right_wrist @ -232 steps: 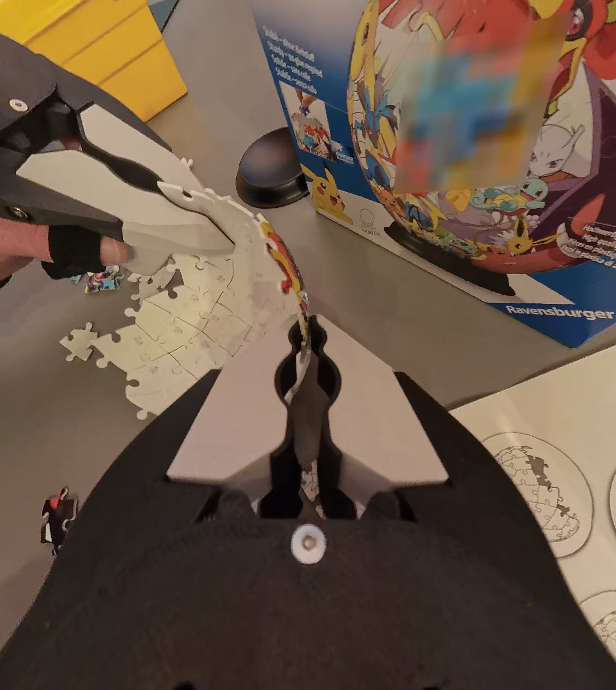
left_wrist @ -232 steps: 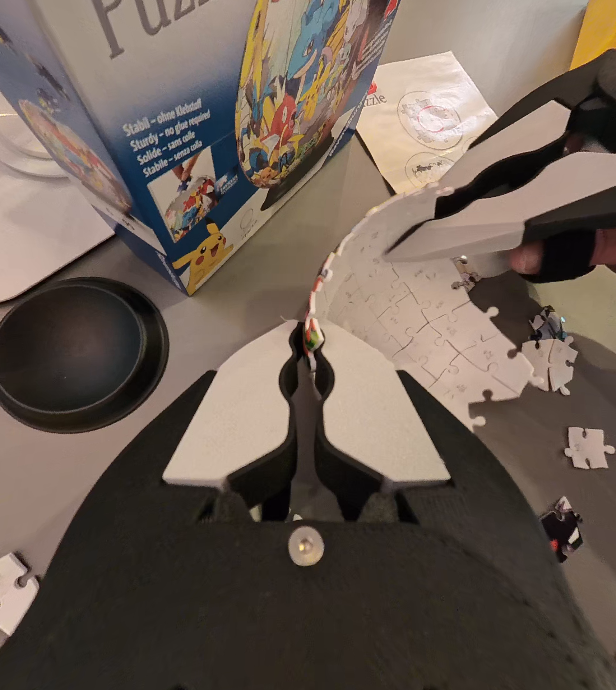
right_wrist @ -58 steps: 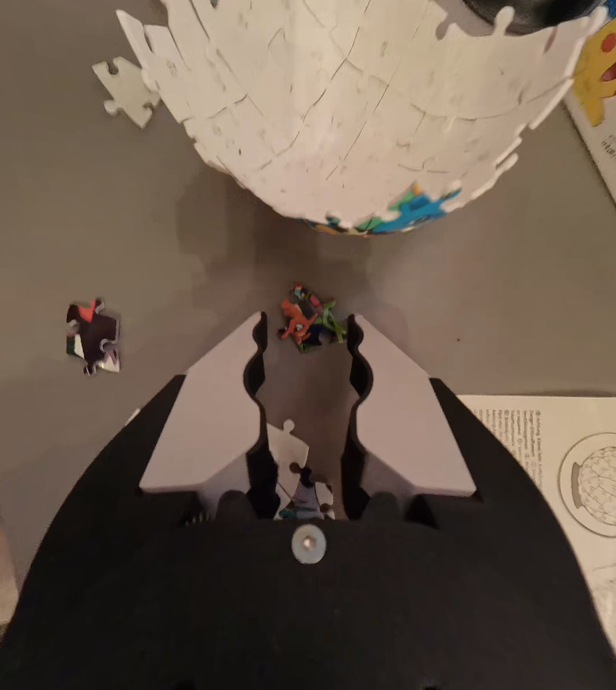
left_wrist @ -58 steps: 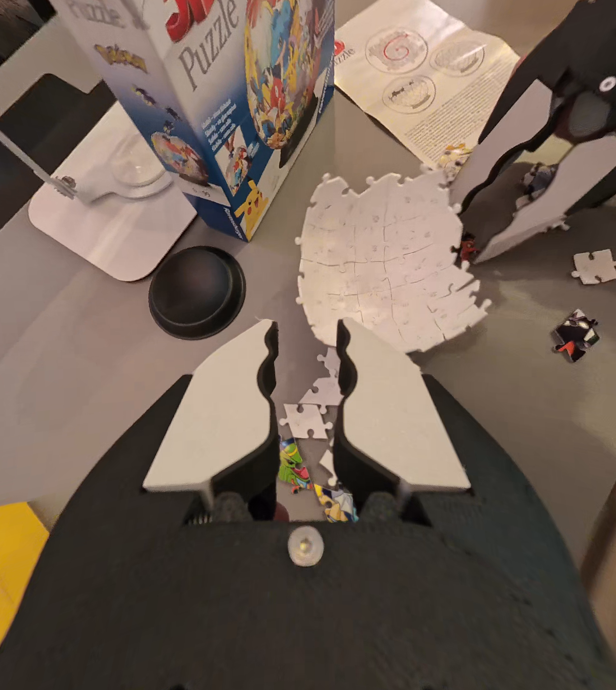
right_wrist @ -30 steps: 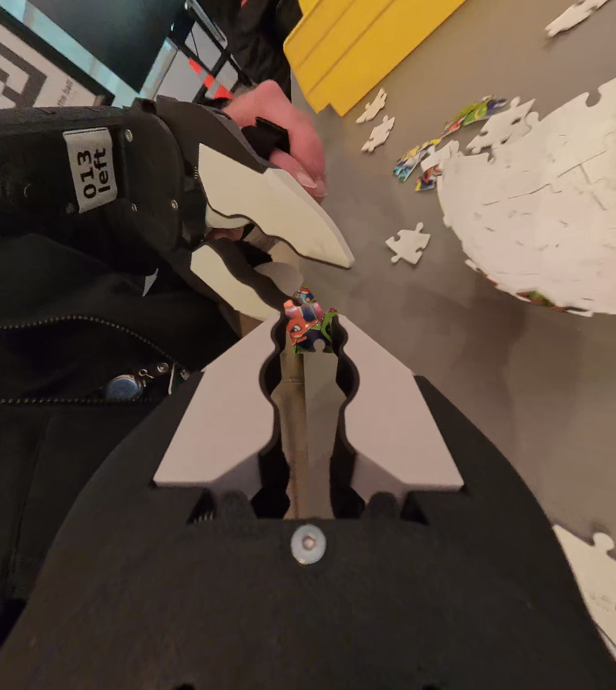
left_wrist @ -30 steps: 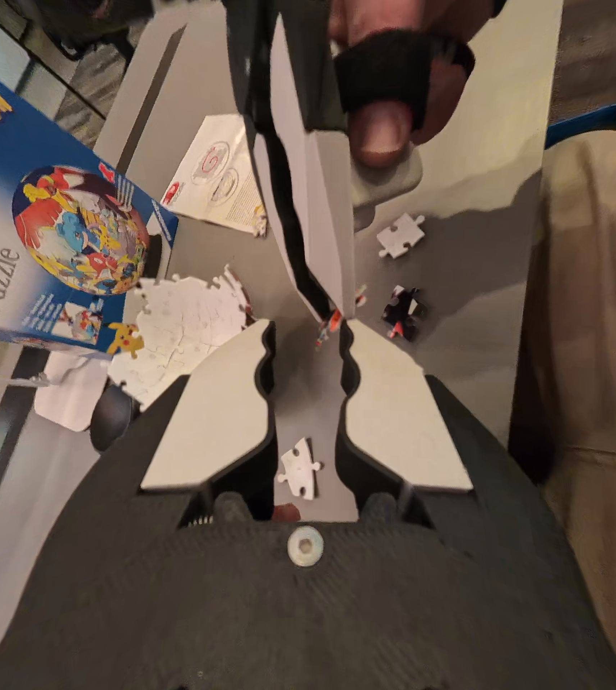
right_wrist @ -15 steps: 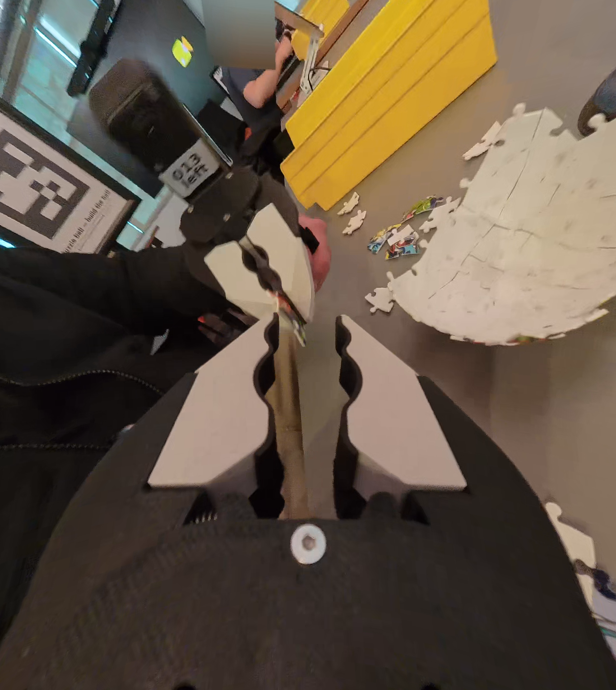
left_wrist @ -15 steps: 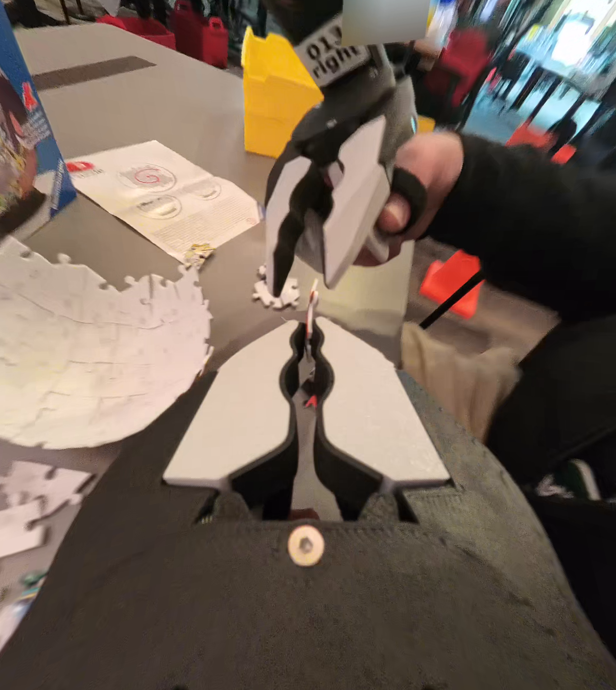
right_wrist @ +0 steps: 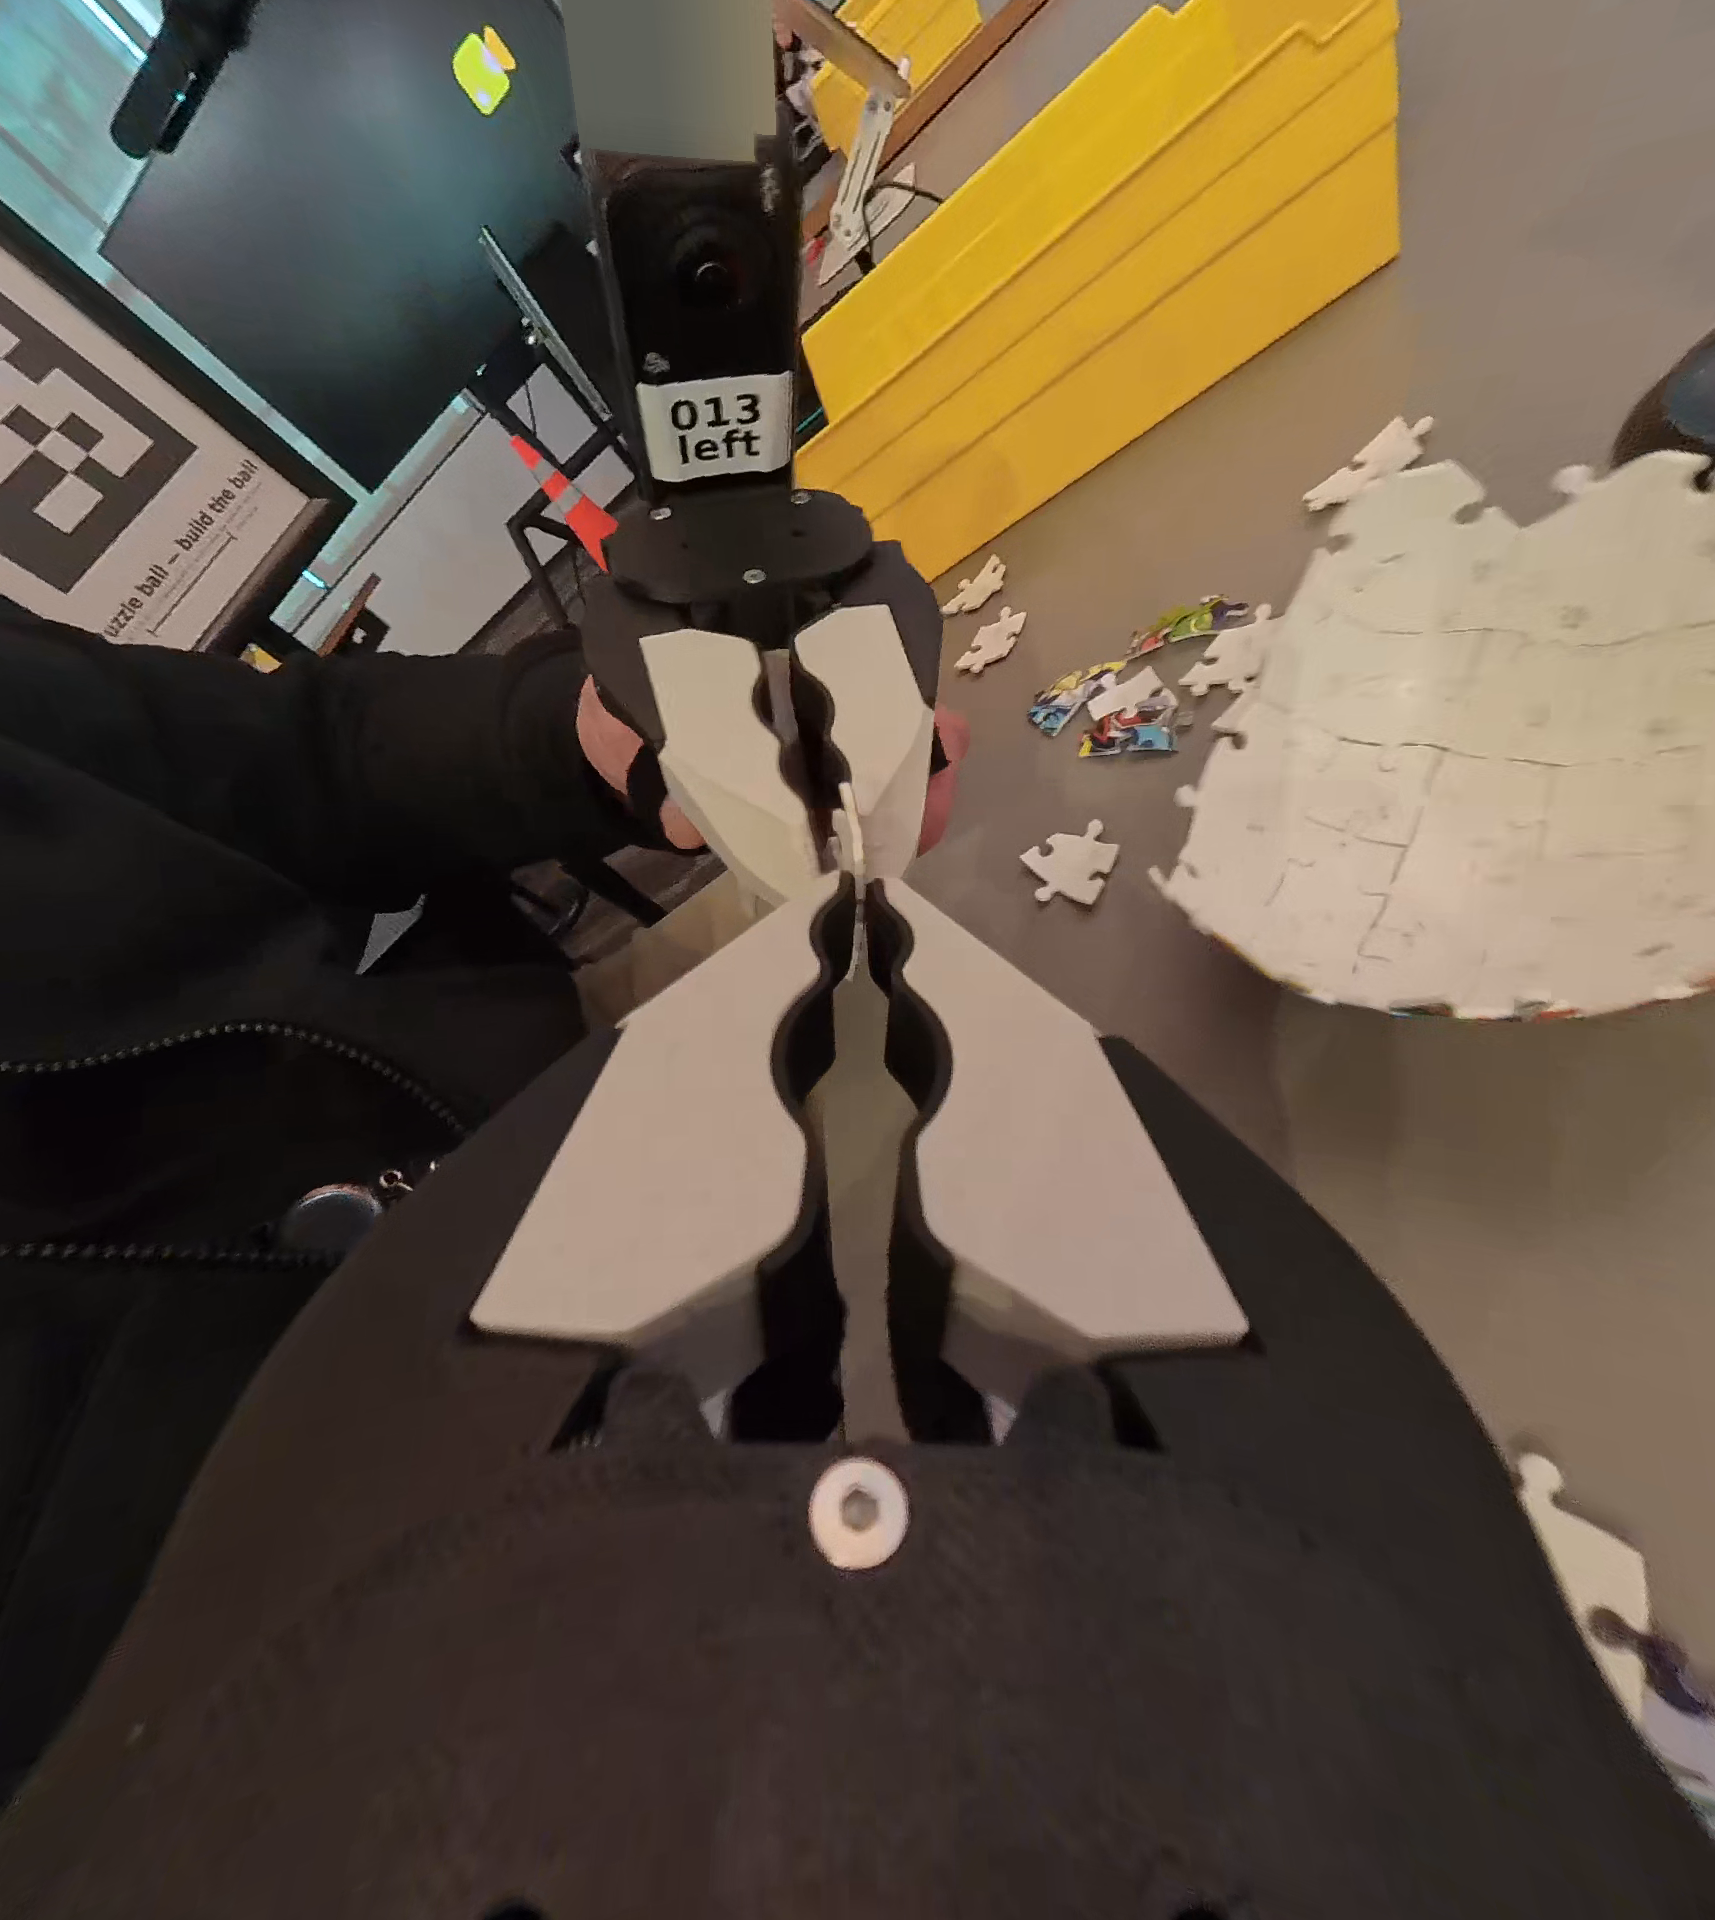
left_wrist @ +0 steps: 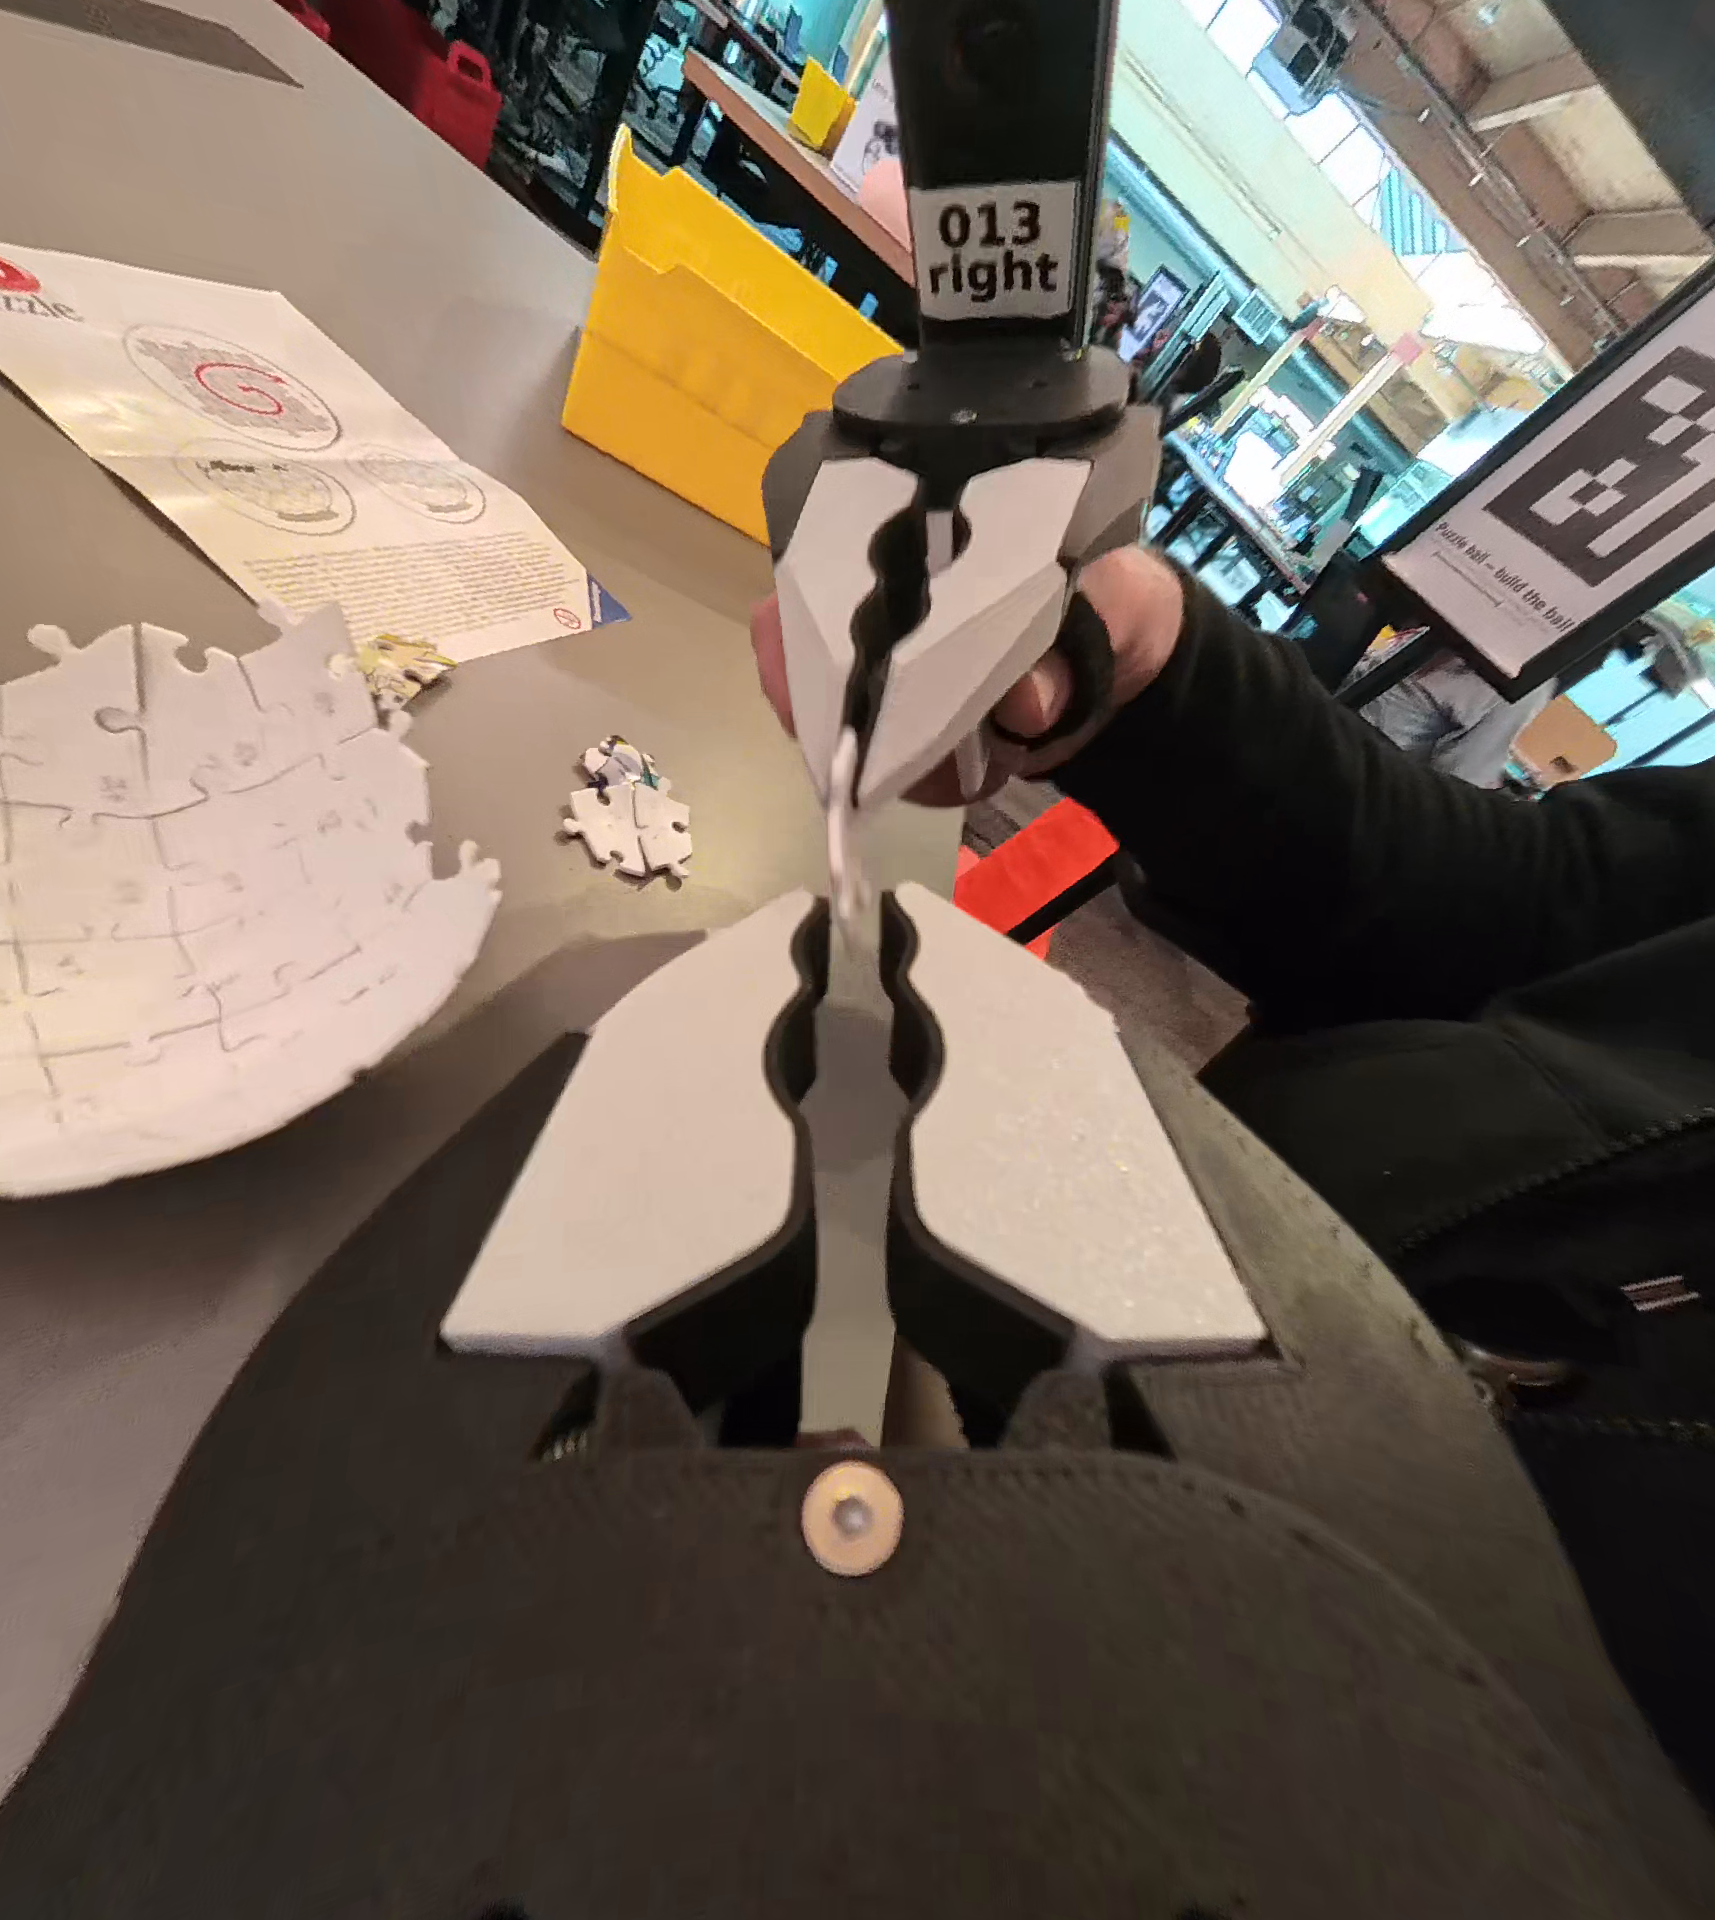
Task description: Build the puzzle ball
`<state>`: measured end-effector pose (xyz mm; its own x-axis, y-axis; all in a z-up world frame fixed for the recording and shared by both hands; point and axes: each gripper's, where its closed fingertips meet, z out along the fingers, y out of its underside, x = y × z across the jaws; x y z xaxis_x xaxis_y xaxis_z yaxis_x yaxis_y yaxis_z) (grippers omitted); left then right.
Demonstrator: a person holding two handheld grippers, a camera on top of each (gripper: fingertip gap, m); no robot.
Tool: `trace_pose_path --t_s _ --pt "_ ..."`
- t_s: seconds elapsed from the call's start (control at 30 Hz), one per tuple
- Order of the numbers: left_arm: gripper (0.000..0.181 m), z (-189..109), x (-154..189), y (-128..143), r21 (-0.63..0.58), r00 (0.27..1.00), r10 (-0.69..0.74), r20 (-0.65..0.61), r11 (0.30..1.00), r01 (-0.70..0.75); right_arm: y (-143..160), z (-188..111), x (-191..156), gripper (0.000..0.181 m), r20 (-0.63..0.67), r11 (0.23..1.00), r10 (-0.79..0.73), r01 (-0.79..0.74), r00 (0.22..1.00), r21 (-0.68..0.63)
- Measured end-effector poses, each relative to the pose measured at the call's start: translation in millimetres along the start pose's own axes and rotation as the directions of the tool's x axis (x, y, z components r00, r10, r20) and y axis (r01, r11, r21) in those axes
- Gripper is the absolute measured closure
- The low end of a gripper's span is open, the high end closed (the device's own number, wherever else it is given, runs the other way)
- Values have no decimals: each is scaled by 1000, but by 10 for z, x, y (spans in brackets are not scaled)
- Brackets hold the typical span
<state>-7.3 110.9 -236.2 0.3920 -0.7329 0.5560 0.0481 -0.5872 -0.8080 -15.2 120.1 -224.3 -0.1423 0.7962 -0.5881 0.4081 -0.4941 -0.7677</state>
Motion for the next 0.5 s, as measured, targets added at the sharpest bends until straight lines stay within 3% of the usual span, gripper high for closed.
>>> trace_pose_path --t_s 0.1,0.3,0.5 --pt "163 -113 -86 31 -55 990 110 93 993 -105 -13 -167 85 181 -39 1000 1 0 999 8" --pt "156 -582 -387 -303 -3 924 224 309 972 -234 78 -412 366 181 -159 1000 25 -28 987 -15" --pt "152 -874 -864 -202 -40 866 208 455 976 -214 203 -425 522 181 -201 997 51 -63 978 -53"
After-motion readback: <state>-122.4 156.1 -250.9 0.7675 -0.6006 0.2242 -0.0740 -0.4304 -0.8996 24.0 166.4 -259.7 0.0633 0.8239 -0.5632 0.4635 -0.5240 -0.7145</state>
